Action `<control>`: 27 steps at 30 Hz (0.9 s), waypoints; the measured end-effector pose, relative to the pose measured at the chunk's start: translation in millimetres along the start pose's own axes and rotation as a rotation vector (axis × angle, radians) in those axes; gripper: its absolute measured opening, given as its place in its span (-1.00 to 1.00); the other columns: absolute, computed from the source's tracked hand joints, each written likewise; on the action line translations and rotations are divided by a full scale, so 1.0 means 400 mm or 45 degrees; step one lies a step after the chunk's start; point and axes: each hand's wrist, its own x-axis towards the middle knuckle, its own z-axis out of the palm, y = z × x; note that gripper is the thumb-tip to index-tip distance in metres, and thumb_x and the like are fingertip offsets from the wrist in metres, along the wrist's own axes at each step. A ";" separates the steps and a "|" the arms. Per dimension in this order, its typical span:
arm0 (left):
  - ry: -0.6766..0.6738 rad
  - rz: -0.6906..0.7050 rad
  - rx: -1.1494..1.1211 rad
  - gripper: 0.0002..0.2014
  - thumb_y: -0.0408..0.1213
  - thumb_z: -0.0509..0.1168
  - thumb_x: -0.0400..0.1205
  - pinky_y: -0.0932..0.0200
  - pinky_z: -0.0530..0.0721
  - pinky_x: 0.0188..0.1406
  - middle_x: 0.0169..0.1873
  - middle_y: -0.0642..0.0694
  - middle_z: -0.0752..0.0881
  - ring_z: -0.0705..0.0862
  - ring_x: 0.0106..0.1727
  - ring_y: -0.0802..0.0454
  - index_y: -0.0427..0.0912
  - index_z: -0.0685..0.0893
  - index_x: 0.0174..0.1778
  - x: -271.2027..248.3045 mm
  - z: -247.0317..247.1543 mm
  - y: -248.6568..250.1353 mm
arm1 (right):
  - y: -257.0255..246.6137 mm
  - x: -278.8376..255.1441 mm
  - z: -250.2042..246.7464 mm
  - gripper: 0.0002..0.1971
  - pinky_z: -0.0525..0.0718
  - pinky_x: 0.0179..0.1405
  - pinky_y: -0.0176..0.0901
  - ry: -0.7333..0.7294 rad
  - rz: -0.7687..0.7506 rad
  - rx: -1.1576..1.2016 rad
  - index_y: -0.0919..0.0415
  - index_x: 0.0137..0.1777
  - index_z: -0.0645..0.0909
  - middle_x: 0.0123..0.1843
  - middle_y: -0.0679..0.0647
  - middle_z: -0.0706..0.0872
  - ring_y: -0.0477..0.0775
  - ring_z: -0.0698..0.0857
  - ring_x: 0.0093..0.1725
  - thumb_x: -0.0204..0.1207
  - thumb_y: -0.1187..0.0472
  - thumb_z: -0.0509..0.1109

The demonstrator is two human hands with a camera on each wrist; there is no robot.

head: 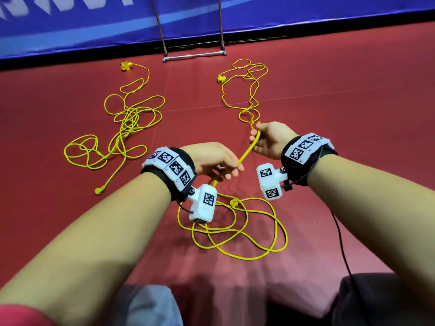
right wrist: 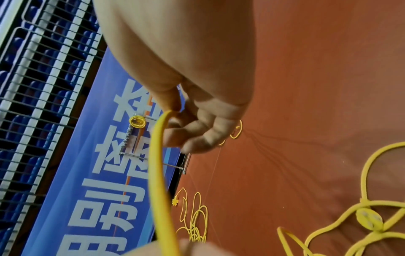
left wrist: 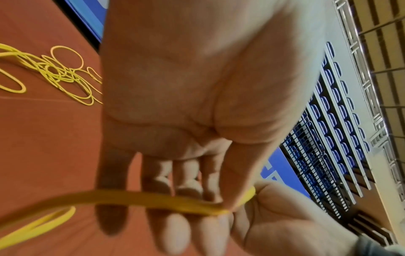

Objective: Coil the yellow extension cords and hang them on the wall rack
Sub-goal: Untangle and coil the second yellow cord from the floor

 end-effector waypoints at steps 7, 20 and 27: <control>0.564 0.006 -0.615 -0.76 -0.18 0.10 0.75 0.03 0.64 -0.06 -0.11 -0.12 0.79 0.72 -0.12 -0.04 -0.19 0.59 0.19 0.042 -0.058 -0.017 | 0.027 -0.021 0.016 -0.54 0.68 -0.23 -0.09 -0.432 -0.111 -0.549 0.10 0.46 0.56 -0.26 0.10 0.69 0.03 0.67 -0.34 0.65 0.51 0.19; 0.480 0.098 -0.935 -0.87 -0.32 0.15 0.75 0.36 0.43 -0.60 -0.58 0.04 0.40 0.31 -0.65 0.15 -0.18 0.60 -0.03 0.017 -0.067 -0.003 | 0.079 -0.043 0.048 -0.68 0.73 -0.09 0.01 -0.698 0.054 -1.060 0.28 0.24 0.62 -0.13 0.19 0.80 0.15 0.80 -0.20 0.66 0.54 0.12; 0.107 0.147 -0.409 -0.80 -0.39 0.11 0.76 0.22 0.52 -0.43 -0.42 -0.01 0.49 0.35 -0.55 0.13 -0.25 0.66 0.05 -0.006 -0.033 0.018 | 0.016 0.011 -0.002 -0.55 0.70 -0.04 0.10 -0.161 0.061 -0.071 0.26 0.04 0.36 0.01 0.29 0.74 0.32 0.75 0.01 0.77 -0.16 -0.07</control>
